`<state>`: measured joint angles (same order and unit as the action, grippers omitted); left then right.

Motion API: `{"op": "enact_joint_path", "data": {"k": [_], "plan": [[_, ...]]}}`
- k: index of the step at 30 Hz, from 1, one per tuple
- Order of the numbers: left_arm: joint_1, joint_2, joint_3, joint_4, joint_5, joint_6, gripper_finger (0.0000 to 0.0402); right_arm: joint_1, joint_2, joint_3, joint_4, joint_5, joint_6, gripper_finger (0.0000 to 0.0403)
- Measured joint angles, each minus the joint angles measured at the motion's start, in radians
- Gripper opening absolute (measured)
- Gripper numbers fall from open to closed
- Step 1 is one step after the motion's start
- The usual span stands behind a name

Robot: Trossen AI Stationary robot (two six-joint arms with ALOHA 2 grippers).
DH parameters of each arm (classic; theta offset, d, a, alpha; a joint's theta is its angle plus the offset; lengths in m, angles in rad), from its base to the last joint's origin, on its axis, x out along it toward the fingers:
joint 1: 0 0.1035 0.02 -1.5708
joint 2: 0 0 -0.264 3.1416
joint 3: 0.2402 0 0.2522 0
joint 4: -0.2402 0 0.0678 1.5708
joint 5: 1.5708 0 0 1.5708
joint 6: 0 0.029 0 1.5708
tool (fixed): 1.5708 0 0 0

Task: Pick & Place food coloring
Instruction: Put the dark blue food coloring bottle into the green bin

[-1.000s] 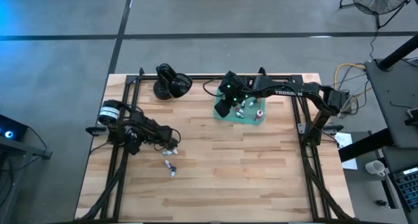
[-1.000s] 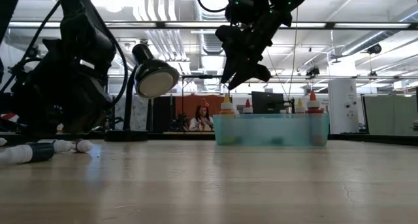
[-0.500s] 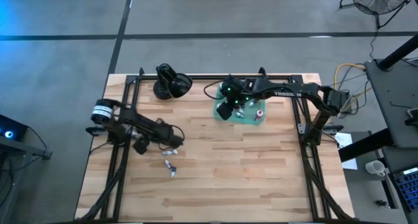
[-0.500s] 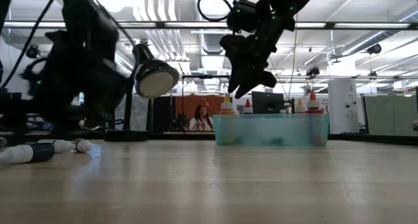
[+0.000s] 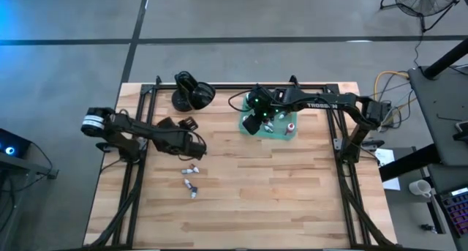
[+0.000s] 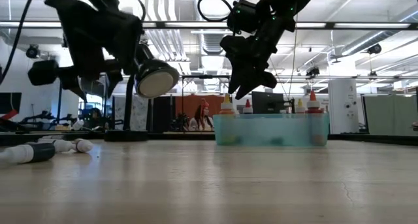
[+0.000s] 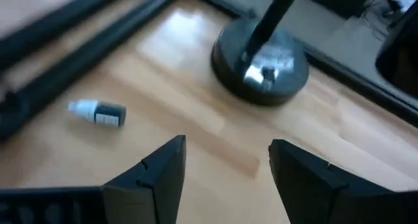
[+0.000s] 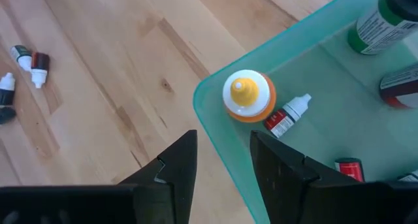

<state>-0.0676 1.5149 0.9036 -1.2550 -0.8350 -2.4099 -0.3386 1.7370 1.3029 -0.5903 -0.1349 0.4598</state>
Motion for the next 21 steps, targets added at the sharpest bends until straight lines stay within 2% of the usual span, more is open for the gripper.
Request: {"op": "enact_joint_path", "data": {"k": [3, 7, 10, 12, 17, 21], "plan": [[0.04, 0.021, -0.021, 0.017, -0.068, 0.106, 0.0193, 0.0, 0.0, 0.0, -0.002, 0.0, 0.0, 0.0132], [0.101, 0.025, -0.031, 0.087, -0.104, 0.274, 0.0193, 0.0, 0.0, 0.0, -0.003, -0.001, 0.0, 0.013], [0.139, 0.003, -0.019, 0.174, -0.036, 0.559, 0.0193, 0.0, 0.0, 0.0, 0.001, -0.002, 0.0, 0.0133], [0.147, -0.024, -0.002, 0.192, 0.032, 0.689, 0.0193, 0.001, 0.0, 0.0, 0.007, -0.002, 0.002, 0.0134], [0.158, -0.105, 0.018, 0.064, 0.04, 0.558, 0.0193, 0.018, 0.0, 0.002, 0.085, -0.002, 0.006, 0.013], [0.205, -0.149, 0.008, -0.024, 0.181, 0.601, 0.0193, 0.033, 0.001, 0.012, 0.228, -0.059, 0.054, 0.0124]]}}
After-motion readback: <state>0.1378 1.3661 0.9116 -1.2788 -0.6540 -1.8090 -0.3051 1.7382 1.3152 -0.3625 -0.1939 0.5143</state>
